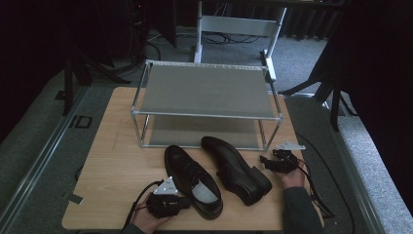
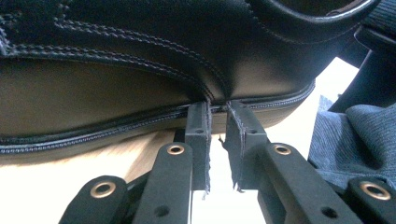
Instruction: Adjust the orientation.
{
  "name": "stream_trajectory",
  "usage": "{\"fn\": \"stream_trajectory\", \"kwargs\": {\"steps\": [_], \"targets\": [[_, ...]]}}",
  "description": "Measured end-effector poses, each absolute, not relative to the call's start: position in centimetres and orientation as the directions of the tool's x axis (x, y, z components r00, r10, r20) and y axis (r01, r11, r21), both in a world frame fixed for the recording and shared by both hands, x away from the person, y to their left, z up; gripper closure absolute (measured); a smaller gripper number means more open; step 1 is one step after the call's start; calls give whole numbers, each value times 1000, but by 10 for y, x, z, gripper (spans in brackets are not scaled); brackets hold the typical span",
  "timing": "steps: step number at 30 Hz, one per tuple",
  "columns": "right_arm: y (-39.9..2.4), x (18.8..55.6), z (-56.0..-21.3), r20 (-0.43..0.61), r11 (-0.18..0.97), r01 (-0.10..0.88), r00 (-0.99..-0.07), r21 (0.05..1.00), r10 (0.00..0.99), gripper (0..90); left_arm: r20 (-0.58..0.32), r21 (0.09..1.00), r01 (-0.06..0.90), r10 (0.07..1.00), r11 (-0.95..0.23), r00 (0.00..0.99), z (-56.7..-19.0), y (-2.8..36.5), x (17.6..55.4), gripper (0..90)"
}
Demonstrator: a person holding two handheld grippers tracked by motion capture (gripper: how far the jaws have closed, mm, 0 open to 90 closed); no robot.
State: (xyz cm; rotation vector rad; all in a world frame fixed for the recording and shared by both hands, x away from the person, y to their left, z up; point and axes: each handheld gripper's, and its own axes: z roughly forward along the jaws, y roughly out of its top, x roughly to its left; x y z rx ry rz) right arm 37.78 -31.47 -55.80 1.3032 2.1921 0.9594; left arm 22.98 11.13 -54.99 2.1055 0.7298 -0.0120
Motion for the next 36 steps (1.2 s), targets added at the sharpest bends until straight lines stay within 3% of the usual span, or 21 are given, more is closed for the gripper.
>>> {"fn": "stream_trajectory", "kwargs": {"steps": [5, 11, 19, 26, 34, 36], "targets": [[-315, 375, -554, -8, 333, 604, -476, 724, 880, 405, -262, 753, 495, 492, -435, 830, -551, 108, 231, 796], [-311, 367, -544, -17, 336, 578, -486, 743, 874, 414, -255, 758, 488, 493, -432, 832, -552, 105, 231, 794], [-302, 355, -523, -33, 355, 533, -521, 768, 853, 443, -277, 756, 498, 482, -425, 831, -551, 105, 232, 720], [-294, 343, -507, -41, 373, 505, -552, 778, 833, 446, -238, 754, 482, 498, -446, 834, -548, 108, 230, 658], [-283, 318, -481, -58, 410, 441, -621, 798, 782, 514, -234, 764, 491, 528, -419, 816, -545, 117, 232, 656], [-278, 310, -474, -60, 421, 426, -643, 801, 764, 580, -233, 765, 492, 535, -416, 812, -544, 118, 232, 651]]}}
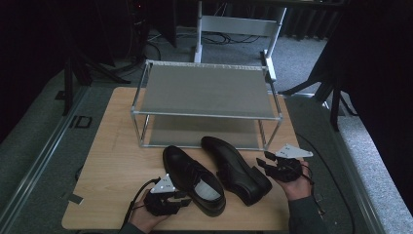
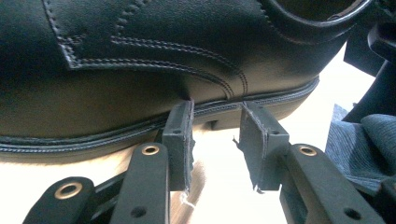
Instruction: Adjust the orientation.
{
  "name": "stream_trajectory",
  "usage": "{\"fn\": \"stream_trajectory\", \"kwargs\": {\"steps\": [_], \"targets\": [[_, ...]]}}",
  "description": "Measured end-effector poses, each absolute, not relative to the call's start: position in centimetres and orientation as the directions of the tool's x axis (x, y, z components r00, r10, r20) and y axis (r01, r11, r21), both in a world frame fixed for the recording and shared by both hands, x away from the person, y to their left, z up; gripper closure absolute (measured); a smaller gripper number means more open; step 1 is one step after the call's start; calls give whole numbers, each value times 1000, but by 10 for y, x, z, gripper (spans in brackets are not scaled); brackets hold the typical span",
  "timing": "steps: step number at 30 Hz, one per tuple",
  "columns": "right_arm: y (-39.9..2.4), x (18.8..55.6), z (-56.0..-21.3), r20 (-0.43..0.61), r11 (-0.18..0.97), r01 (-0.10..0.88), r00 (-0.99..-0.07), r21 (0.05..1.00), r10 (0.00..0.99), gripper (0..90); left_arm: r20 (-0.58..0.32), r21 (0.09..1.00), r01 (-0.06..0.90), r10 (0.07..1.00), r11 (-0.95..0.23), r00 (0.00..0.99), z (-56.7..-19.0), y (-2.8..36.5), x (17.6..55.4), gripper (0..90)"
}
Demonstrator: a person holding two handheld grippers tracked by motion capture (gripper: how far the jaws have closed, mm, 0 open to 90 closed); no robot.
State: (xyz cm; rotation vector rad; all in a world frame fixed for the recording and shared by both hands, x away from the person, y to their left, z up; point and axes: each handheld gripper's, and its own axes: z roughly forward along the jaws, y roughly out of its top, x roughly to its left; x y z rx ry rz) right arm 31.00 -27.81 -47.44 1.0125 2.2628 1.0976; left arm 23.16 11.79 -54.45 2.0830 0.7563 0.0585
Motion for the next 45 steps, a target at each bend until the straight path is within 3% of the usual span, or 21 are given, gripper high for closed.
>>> {"fn": "stream_trajectory", "kwargs": {"steps": [6, 10, 12, 22, 35, 45], "targets": [[-268, 296, -468, -78, 451, 397, -676, 799, 733, 699, -227, 764, 492, 540, -418, 811, -545, 118, 231, 647], [-259, 282, -466, -106, 494, 368, -708, 788, 698, 863, -225, 761, 493, 541, -421, 810, -546, 117, 231, 644], [-256, 277, -466, -115, 504, 357, -718, 787, 687, 891, -221, 760, 491, 541, -426, 812, -546, 117, 231, 643], [-244, 268, -481, -129, 554, 368, -737, 747, 663, 898, -217, 756, 489, 539, -435, 814, -547, 115, 231, 642], [-251, 273, -481, -113, 524, 378, -720, 763, 685, 899, -215, 752, 489, 537, -442, 816, -549, 113, 231, 639], [-269, 295, -479, -74, 452, 433, -653, 780, 754, 900, -219, 750, 495, 541, -439, 812, -550, 112, 231, 638]]}}
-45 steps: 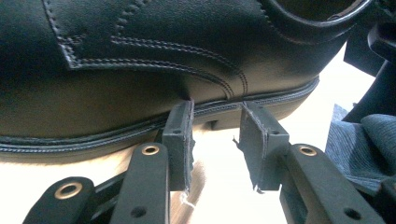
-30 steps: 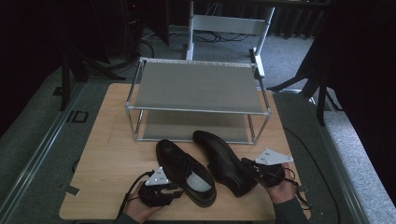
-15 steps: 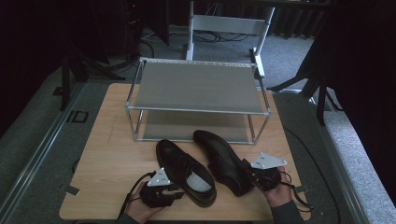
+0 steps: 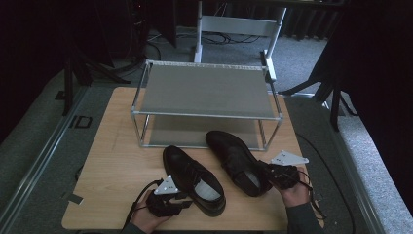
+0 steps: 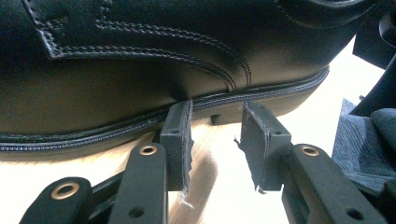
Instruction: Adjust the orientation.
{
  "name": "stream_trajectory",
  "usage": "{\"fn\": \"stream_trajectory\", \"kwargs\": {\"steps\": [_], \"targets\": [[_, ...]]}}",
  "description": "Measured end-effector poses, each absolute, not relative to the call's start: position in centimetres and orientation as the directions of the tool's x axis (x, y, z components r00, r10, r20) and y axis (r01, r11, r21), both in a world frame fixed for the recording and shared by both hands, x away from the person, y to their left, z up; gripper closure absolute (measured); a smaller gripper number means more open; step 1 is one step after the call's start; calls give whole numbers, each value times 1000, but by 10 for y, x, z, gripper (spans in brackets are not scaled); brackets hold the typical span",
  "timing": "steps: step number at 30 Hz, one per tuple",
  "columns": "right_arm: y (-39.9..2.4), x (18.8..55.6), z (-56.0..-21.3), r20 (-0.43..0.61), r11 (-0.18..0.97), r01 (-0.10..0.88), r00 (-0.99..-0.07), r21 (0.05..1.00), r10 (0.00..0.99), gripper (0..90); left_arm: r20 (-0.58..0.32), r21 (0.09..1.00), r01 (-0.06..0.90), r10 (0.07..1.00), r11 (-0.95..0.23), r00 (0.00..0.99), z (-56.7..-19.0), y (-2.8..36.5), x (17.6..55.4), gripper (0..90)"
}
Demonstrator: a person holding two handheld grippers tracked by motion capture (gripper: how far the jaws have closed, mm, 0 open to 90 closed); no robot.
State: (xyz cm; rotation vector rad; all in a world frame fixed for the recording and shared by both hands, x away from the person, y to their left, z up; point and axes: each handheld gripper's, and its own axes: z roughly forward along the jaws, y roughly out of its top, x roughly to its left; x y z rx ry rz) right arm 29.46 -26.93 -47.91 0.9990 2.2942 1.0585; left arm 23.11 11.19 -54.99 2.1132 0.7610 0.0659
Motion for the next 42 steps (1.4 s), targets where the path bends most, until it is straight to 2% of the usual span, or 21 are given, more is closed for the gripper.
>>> {"fn": "stream_trajectory", "kwargs": {"steps": [10, 17, 28, 32, 35, 38, 42], "targets": [[-288, 323, -487, -65, 427, 498, -591, 755, 804, 900, -216, 747, 500, 551, -438, 806, -550, 114, 233, 639], [-310, 344, -500, 7, 380, 569, -562, 730, 827, 900, -206, 744, 510, 579, -431, 789, -549, 119, 235, 643], [-330, 344, -514, 40, 343, 613, -523, 712, 852, 877, -175, 728, 562, 687, -392, 706, -545, 140, 245, 643], [-332, 343, -514, 30, 339, 615, -509, 712, 860, 815, -188, 717, 571, 678, -400, 710, -547, 139, 251, 642], [-332, 341, -512, 24, 338, 608, -507, 718, 862, 788, -166, 711, 562, 675, -424, 719, -547, 135, 253, 645], [-331, 340, -510, 15, 343, 607, -505, 717, 863, 791, -191, 708, 575, 672, -410, 715, -547, 137, 259, 651], [-330, 340, -510, 19, 341, 608, -506, 717, 863, 805, -178, 708, 569, 674, -418, 717, -547, 135, 267, 654]]}}
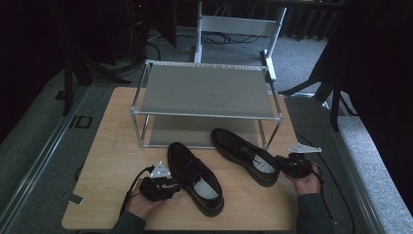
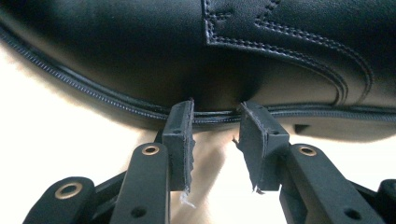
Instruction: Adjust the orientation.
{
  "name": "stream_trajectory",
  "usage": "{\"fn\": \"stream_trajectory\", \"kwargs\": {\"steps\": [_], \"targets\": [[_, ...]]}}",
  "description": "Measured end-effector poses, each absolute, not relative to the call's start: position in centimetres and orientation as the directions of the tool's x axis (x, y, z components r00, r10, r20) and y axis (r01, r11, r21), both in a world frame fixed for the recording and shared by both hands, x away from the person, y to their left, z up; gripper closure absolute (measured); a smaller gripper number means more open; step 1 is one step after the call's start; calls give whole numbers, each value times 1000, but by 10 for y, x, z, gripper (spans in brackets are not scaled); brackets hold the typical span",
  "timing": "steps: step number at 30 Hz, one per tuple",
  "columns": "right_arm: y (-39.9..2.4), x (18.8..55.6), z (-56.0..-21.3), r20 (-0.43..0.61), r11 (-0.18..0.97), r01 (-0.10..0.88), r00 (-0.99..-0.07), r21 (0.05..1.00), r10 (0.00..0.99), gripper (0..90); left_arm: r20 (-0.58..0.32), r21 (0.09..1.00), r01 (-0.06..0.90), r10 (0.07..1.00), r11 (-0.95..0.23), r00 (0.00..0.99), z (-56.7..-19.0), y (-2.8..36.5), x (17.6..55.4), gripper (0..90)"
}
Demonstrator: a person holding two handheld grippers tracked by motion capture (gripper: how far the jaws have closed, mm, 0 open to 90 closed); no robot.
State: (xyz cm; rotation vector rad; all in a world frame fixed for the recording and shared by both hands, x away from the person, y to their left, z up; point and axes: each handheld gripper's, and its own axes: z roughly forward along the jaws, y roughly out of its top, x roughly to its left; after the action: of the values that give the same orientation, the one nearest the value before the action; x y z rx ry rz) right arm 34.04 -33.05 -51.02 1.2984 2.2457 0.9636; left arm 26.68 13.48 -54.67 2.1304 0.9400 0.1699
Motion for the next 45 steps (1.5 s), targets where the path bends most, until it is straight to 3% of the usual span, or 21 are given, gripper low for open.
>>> {"fn": "stream_trajectory", "kwargs": {"steps": [6, 23, 28, 35, 45], "targets": [[-329, 340, -510, 25, 342, 609, -512, 715, 859, 851, -174, 713, 547, 645, -439, 744, -547, 124, 280, 694], [-329, 341, -511, 42, 329, 617, -508, 715, 860, 852, -177, 731, 510, 596, -453, 783, -549, 88, 302, 734], [-331, 342, -511, 47, 326, 619, -507, 715, 861, 830, -176, 729, 512, 599, -455, 781, -549, 87, 300, 714], [-333, 345, -513, 59, 318, 620, -509, 717, 859, 806, -205, 715, 497, 532, -492, 822, -549, 77, 283, 679], [-332, 350, -518, 137, 288, 663, -512, 691, 848, 888, -230, 715, 503, 516, -485, 825, -550, 71, 285, 693]]}}
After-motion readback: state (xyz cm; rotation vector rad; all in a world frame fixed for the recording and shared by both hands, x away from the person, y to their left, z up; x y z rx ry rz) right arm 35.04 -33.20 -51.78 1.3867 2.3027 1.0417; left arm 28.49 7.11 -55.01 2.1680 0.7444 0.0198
